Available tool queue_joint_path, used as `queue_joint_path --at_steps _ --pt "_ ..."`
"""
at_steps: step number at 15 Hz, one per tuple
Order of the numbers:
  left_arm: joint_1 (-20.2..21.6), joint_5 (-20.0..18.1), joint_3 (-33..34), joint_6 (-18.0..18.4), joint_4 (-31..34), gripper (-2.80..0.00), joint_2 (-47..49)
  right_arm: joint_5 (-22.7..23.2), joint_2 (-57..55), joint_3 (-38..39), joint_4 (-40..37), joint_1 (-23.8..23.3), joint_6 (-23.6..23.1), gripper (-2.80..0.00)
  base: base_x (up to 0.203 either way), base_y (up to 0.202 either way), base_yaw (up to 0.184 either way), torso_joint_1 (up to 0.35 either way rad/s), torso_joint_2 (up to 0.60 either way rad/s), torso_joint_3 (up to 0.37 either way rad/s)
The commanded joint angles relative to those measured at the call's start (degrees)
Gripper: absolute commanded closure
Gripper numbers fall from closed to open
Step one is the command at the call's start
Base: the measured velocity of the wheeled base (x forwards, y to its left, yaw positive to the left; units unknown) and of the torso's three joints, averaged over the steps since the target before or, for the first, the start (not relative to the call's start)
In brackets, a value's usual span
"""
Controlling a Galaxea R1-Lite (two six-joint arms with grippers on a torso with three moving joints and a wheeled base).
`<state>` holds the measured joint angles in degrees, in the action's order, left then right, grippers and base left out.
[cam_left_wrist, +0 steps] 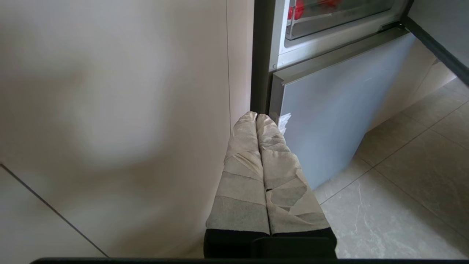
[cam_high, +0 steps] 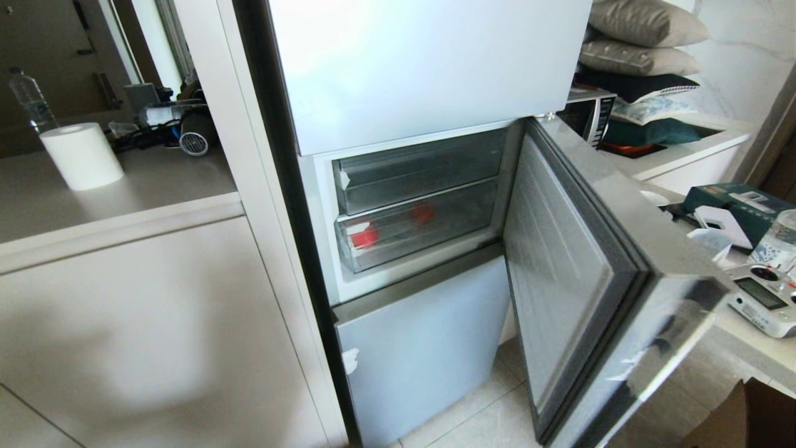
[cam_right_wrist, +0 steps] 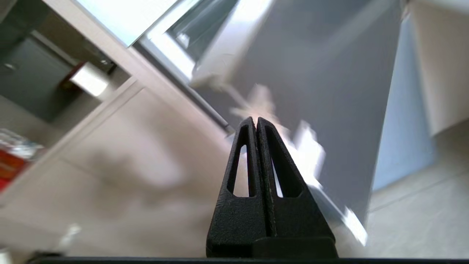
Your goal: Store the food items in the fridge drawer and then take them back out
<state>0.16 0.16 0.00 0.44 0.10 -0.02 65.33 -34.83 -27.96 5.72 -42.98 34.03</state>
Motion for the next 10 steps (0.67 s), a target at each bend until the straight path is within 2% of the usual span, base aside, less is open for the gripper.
queue_joint_path --at_steps 1,4,6,8,10 --pt "0.02 0.02 0.00 0.00 -0.01 0.00 0.02 0.18 -5.35 -2.79 -1.25 2.24 0.24 0.00 0.000 0.000 0.000 0.000 0.00 0.000" --pt "0.02 0.02 0.00 0.00 0.01 0.00 0.02 -1.69 -23.65 -7.21 -1.06 10.22 -0.92 0.00 0.000 0.000 0.000 0.000 0.00 0.000" --pt "0.02 0.02 0.00 0.00 -0.01 0.00 0.02 -4.08 -36.65 -9.16 0.18 17.57 -6.61 0.00 0.000 0.000 0.000 0.000 0.00 0.000" --pt "0.02 0.02 0.00 0.00 -0.01 0.00 0.02 -9.24 -46.35 -10.83 3.85 28.90 -12.01 0.00 0.000 0.000 0.000 0.000 0.00 0.000" --pt "0.02 0.02 0.00 0.00 -0.01 0.00 0.02 -16.89 -52.57 -11.91 12.42 40.43 -15.29 0.00 0.000 0.000 0.000 0.000 0.00 0.000"
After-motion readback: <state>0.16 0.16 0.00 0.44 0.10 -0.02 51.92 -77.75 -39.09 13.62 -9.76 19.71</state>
